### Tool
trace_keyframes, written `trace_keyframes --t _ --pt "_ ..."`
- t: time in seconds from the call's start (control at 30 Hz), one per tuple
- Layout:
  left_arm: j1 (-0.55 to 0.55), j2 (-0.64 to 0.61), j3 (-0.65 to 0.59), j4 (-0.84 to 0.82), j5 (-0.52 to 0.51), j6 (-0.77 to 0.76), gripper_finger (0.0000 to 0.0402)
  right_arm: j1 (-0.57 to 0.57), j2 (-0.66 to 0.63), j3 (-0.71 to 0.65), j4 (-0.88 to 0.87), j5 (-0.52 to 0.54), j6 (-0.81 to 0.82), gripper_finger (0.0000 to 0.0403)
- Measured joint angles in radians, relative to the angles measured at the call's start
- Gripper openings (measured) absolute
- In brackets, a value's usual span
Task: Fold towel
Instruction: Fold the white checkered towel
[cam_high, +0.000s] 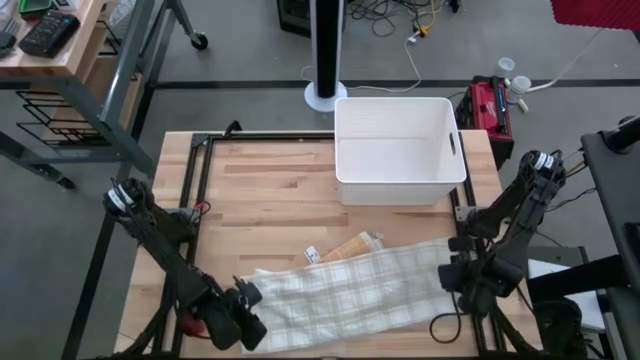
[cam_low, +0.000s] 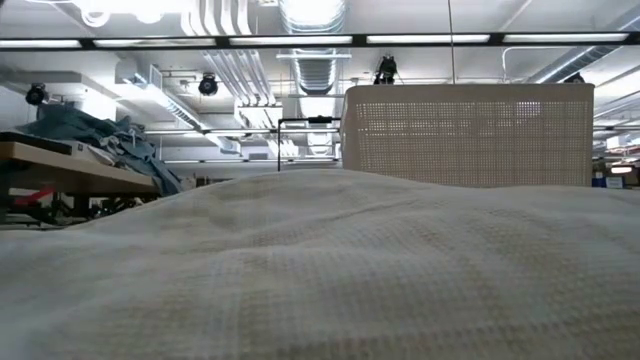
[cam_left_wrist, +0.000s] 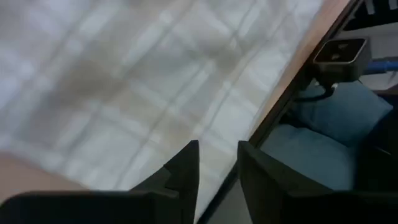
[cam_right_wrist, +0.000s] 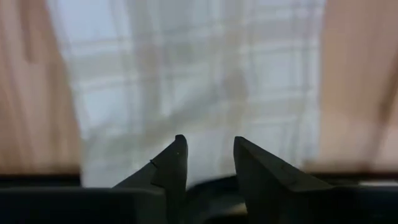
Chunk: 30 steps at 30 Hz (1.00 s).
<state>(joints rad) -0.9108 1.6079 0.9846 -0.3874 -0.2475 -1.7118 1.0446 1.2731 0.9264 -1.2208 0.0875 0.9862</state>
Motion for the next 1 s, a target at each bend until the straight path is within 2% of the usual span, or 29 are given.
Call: trace_keyframes --t 0.1,0.2,0.27,0.4,0.63,0.77,0.9,1.0 --pt "-0.008 0.001 -0.001 0.023 -0.049 -0.026 0.0083 0.005 0.011 -0.016 0.080 0.003 0.010 0.0111" --pt "0.000 0.014 -0.001 0.054 -0.187 0.010 0.0073 0.005 0.029 -0.055 0.175 0.048 0.010 0.0096" --pt "0.008 0.045 -0.001 0.058 -0.226 0.052 0.0067 0.005 0.048 -0.094 0.234 0.070 0.010 0.0086" --pt "0.013 0.148 -0.001 0.081 -0.187 0.054 0.0058 0.004 0.098 -0.148 0.292 0.066 0.015 0.0063" --pt "0.014 0.305 0.005 0.278 -0.059 0.003 0.0046 0.005 0.185 -0.153 0.376 -0.014 -0.028 0.0023" --pt "-0.010 0.318 0.005 0.319 -0.025 -0.024 0.0039 0.005 0.260 -0.156 0.545 -0.092 -0.071 0.0003" --pt "-0.043 0.282 0.002 0.286 0.012 -0.058 0.0036 0.004 0.335 -0.147 0.756 -0.236 -0.150 0.0002" --pt "-0.073 0.255 0.000 0.234 0.053 -0.129 0.0036 0.003 0.359 -0.135 0.795 -0.282 -0.178 0.0001"
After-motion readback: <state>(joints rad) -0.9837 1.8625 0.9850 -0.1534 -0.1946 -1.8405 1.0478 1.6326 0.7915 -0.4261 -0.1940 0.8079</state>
